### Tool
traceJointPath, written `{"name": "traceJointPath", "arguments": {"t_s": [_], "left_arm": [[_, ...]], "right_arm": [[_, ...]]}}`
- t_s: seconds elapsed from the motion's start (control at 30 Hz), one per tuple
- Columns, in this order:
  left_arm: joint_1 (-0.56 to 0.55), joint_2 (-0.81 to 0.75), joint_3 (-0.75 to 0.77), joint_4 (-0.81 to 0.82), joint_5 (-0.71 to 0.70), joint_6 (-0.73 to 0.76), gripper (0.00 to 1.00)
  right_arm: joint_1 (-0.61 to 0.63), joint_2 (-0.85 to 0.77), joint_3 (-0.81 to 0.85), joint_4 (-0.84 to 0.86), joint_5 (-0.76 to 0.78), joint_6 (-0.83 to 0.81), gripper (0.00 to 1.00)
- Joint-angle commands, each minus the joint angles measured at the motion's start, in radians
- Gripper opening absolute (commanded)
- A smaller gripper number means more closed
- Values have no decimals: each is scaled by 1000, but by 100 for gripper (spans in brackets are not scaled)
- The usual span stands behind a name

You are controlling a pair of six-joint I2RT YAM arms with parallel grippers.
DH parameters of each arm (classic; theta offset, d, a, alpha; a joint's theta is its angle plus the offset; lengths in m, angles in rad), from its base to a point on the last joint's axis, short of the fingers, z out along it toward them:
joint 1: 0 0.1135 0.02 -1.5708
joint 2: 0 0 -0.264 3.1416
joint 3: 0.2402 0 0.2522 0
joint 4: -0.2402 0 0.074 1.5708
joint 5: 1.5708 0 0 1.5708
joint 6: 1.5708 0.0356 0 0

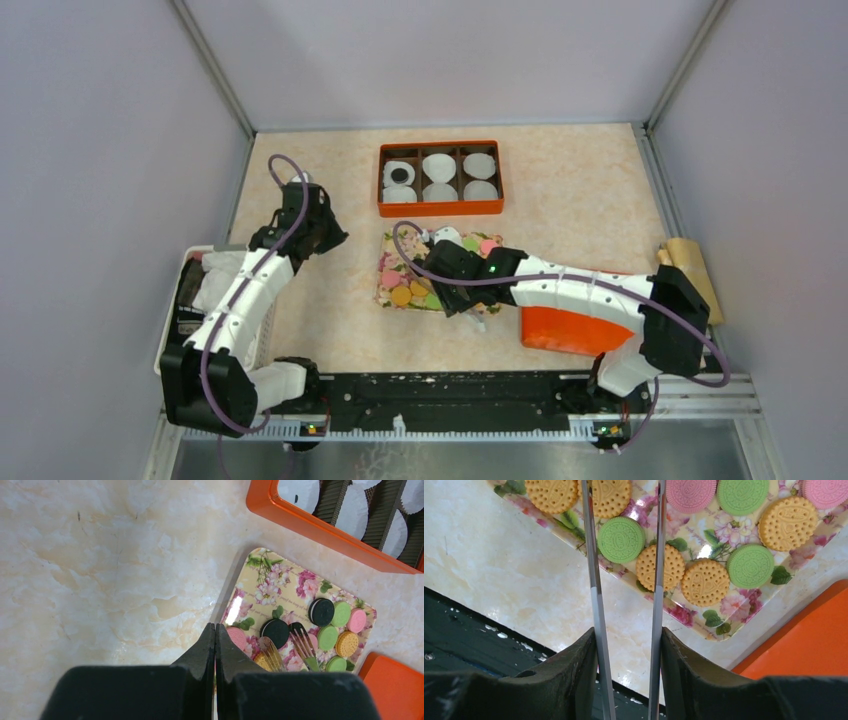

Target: Pack the cookies

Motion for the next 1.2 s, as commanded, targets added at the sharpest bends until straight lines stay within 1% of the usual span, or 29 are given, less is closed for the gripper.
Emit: {"name": "traceJointPath", "arguments": {"t_s": [0.0,0.07,0.17,0.23,0.33,0.4,0.5,0.67,0.9,1.0,1.17], "left_arm": [[3,-35,-3,7,7,0,0],[3,-37,-6,7,5,1,0],[3,-37,-9,7,4,0,0],[3,-35,-9,7,4,0,0],[3,-32,-11,7,6,2,0],[3,-32,-12,10,7,2,0],[4,-32,-14,13,9,1,0],[5,-24,-16,23,24,2,0],[11,-22,-20,27,24,8,0],[14,-19,-23,33,29,10,0],[17,-11,-20,38,35,9,0]], "right_arm": [[10,-6,10,0,-28,9,43],[9,-7,12,-1,-24,10,43],[11,-1,19,-9,-11,10,39],[10,1,24,-9,-7,12,27],[10,7,37,-20,19,10,13],[10,11,52,-28,46,8,9],[10,11,75,-28,88,5,1],[10,28,127,-20,143,-12,0],[10,69,152,-14,127,-28,0],[10,63,160,-8,143,-32,0],[10,76,229,-18,185,-65,0]]}}
